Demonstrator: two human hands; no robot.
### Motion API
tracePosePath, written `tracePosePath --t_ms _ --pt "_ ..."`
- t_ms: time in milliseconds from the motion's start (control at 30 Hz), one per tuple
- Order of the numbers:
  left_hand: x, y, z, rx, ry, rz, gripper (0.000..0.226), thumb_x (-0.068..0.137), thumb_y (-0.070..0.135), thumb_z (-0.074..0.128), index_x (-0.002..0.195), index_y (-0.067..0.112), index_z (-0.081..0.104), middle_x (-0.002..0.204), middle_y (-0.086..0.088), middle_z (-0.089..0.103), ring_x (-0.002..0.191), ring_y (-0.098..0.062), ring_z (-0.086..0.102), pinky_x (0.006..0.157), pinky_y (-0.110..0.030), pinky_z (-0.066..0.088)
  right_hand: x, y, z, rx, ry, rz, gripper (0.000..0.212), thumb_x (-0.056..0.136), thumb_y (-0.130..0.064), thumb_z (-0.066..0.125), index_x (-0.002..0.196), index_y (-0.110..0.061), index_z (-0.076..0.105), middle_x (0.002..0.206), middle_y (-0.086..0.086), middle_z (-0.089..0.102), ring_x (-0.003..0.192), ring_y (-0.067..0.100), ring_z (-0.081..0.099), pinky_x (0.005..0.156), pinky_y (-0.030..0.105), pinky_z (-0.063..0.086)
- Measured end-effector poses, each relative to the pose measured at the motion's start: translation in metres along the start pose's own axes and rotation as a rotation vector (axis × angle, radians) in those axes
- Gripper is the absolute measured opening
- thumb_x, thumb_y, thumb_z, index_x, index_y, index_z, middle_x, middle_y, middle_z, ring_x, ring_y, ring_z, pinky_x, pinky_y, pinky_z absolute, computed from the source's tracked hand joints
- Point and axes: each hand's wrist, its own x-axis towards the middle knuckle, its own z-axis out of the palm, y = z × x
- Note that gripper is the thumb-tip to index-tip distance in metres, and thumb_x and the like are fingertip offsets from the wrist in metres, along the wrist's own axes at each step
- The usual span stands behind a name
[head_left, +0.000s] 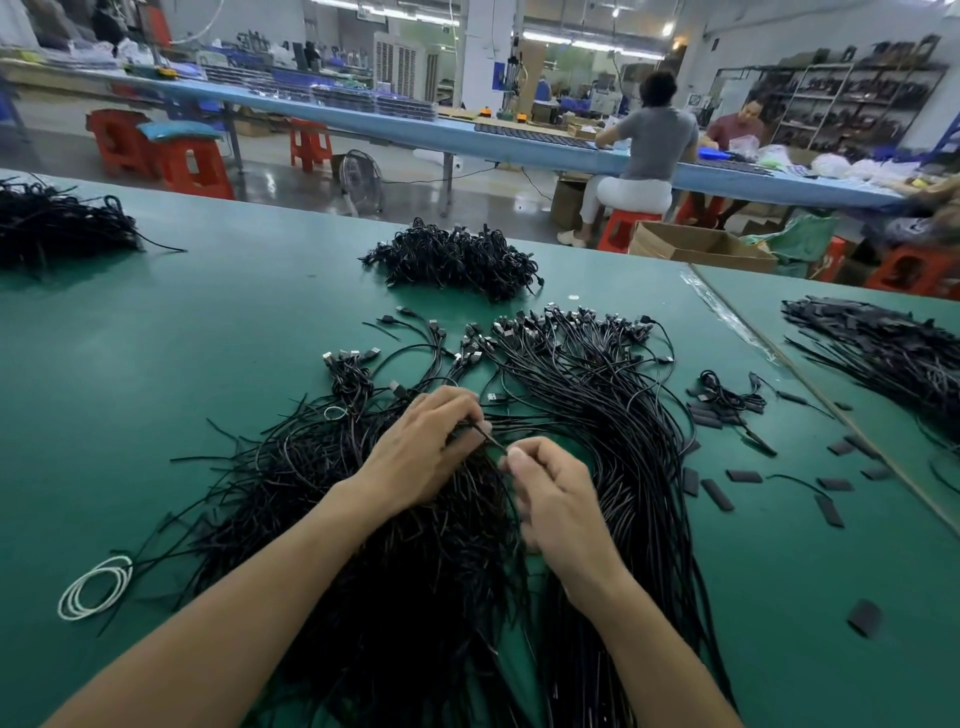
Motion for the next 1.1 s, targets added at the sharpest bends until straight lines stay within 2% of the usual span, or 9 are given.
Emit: tracePosePath --t_ms 133,200,367,500,567,733,867,1000,1100 --pt "-0.003 0.023 -0.008 -0.234 0.19 0.036 0.036 0.097 0.052 0.052 0.082 0.019 0.054 0.088 0.002 0.069 0.076 -0.011 0.064 0.066 -0.031 0.052 -0.002 -0.005 -0.021 -0.256 0.147 -0.196 0.034 0.092 -0.044 0.063 0.07 -0.019 0.057 0.053 -0.013 0.044 0.047 0.004 0.033 0.045 0.018 0.029" --pt "-0.007 0.035 -0.012 -0.273 0.32 0.092 0.038 0.092 0.043 0.065 0.07 0.016 0.05 0.059 0.002 0.056 0.049 -0.012 0.049 0.046 -0.029 0.043 -0.003 -0.006 -0.031 -0.356 0.201 -0.241 0.033 0.092 -0.041 0.063 0.068 -0.019 0.055 0.052 -0.012 0.045 0.045 0.005 0.033 0.043 0.017 0.027" --pt "-0.02 0.035 -0.037 -0.094 0.504 0.203 0.018 0.085 0.029 0.073 0.074 0.017 0.066 0.06 0.025 0.05 0.048 0.002 0.05 0.043 -0.006 0.034 0.004 -0.012 -0.059 -0.387 0.473 -0.272 0.032 0.095 -0.036 0.059 0.071 -0.018 0.051 0.053 -0.007 0.044 0.044 0.006 0.036 0.04 0.019 0.029" --pt "-0.022 0.018 -0.052 -0.039 0.612 0.046 0.029 0.083 0.033 0.077 0.068 0.011 0.066 0.054 0.014 0.049 0.046 -0.009 0.042 0.045 -0.01 0.029 0.008 -0.008 -0.071 -0.464 0.594 -0.277 0.033 0.097 -0.036 0.057 0.072 -0.016 0.048 0.054 -0.001 0.047 0.048 0.01 0.04 0.043 0.022 0.032" --pt "-0.022 0.019 -0.051 -0.11 0.689 0.012 0.038 0.083 0.04 0.072 0.068 0.007 0.062 0.054 0.005 0.051 0.05 -0.014 0.044 0.047 -0.011 0.03 0.01 -0.003 -0.072 -0.527 0.591 -0.251 0.034 0.098 -0.037 0.056 0.072 -0.017 0.046 0.053 -0.001 0.047 0.047 0.009 0.043 0.044 0.025 0.035" --pt "-0.017 0.049 -0.048 -0.179 0.774 0.12 0.035 0.09 0.034 0.068 0.068 0.01 0.056 0.06 0.017 0.04 0.051 0.004 0.039 0.051 -0.006 0.031 0.015 0.007 -0.083 -0.712 0.469 0.018 0.036 0.1 -0.04 0.054 0.072 -0.019 0.047 0.056 -0.001 0.053 0.045 0.006 0.045 0.044 0.026 0.038" --pt "-0.018 0.074 -0.036 -0.018 0.595 0.397 0.052 0.103 0.04 0.044 0.058 0.014 0.048 0.061 0.015 0.033 0.051 0.006 0.026 0.048 -0.009 0.024 0.011 0.002 -0.08 -1.007 0.084 0.246 0.019 0.102 -0.037 0.051 0.101 -0.025 0.066 0.092 -0.004 0.069 0.078 0.013 0.061 0.077 0.035 0.054" --pt "-0.021 0.08 -0.029 0.321 0.377 0.368 0.04 0.1 0.036 0.045 0.063 0.021 0.041 0.063 0.013 0.032 0.048 -0.01 0.031 0.042 -0.02 0.025 0.005 -0.022 -0.057 -0.556 0.131 -0.092 0.028 0.106 -0.022 0.041 0.122 -0.027 0.064 0.113 -0.011 0.069 0.103 -0.002 0.061 0.097 0.022 0.048" --pt "-0.025 0.078 -0.025 0.427 0.253 0.257 0.038 0.097 0.04 0.043 0.066 0.019 0.051 0.062 0.01 0.043 0.049 -0.016 0.048 0.043 -0.022 0.026 -0.002 -0.042 -0.044 -0.094 -0.01 -0.092 0.041 0.101 -0.052 0.035 0.115 -0.031 0.066 0.096 -0.005 0.076 0.095 0.005 0.07 0.088 0.022 0.055"
